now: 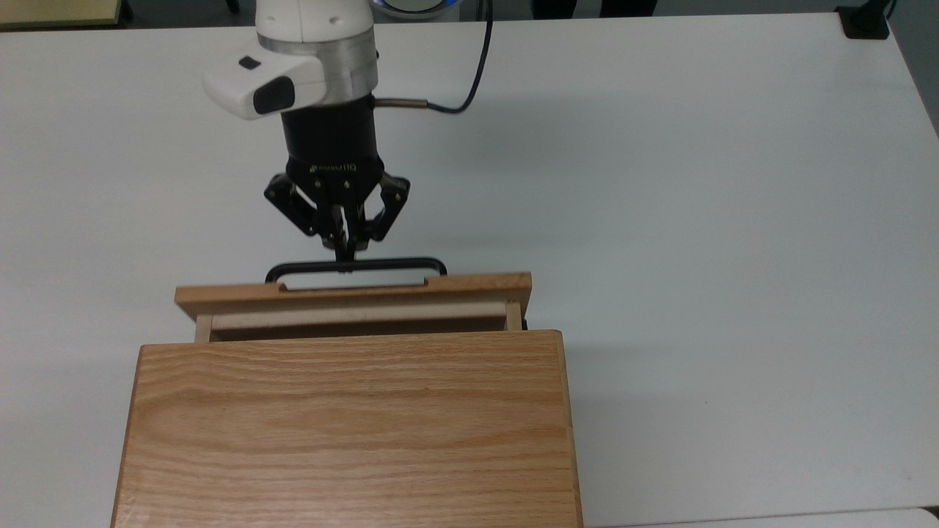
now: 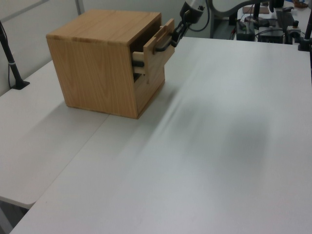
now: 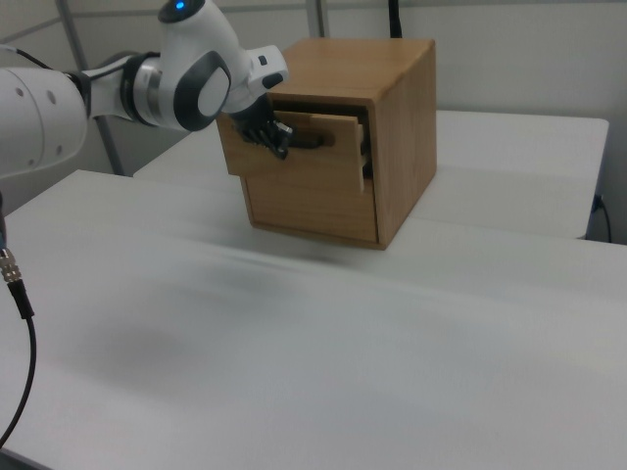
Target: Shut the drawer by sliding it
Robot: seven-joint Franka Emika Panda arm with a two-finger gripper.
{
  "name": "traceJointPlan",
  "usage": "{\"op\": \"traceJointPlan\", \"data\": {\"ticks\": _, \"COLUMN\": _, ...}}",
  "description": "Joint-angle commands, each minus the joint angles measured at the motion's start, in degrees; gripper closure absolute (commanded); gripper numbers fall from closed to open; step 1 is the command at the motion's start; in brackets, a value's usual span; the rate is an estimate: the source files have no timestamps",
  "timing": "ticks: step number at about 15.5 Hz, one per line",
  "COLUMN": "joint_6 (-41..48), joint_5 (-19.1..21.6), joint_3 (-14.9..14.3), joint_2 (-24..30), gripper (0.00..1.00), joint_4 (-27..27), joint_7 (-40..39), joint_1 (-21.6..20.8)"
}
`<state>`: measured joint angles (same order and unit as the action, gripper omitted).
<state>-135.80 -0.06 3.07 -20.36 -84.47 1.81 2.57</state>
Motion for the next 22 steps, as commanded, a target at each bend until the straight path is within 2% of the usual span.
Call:
{"op": "traceJointPlan", "data": {"ticks": 1, "joint_6": -8.41, "joint_5": 0.67, "joint_3": 0.0, "joint_2": -2.76, "gripper": 1.0, "joint_4": 1.94, "joint_7": -0.23, "joint_1": -0.55}}
{"op": "traceJointPlan", "data": {"ticks": 6, "joint_6": -19.04, "joint_5": 0.5, "joint_3": 0.0, "joint_2": -5.12, "gripper": 1.0, "joint_4": 1.94, "joint_7": -0.22, "joint_1": -0.55}}
{"op": "traceJointPlan", "data": {"ticks": 14, "joint_6": -18.02, "joint_5": -1.34, "joint_3": 0.0, "joint_2": -4.08, "gripper": 1.0, "joint_4": 1.24, "joint_7": -0.75, "joint_1": -0.46}}
{"op": "traceJointPlan", "data": {"ticks": 19, "joint_6": -1.34, "joint_5": -3.45, "joint_3": 0.0, "joint_2": 1.89, "gripper": 1.0, "joint_4": -2.45, "joint_7": -0.93, "joint_1": -0.46}}
{"op": "traceJointPlan", "data": {"ticks": 22, "joint_6": 14.1, "joint_5": -4.95, "joint_3": 0.09, "joint_2": 5.84, "gripper": 1.0, "joint_4": -3.25, "joint_7": -1.01, "joint_1": -0.29}}
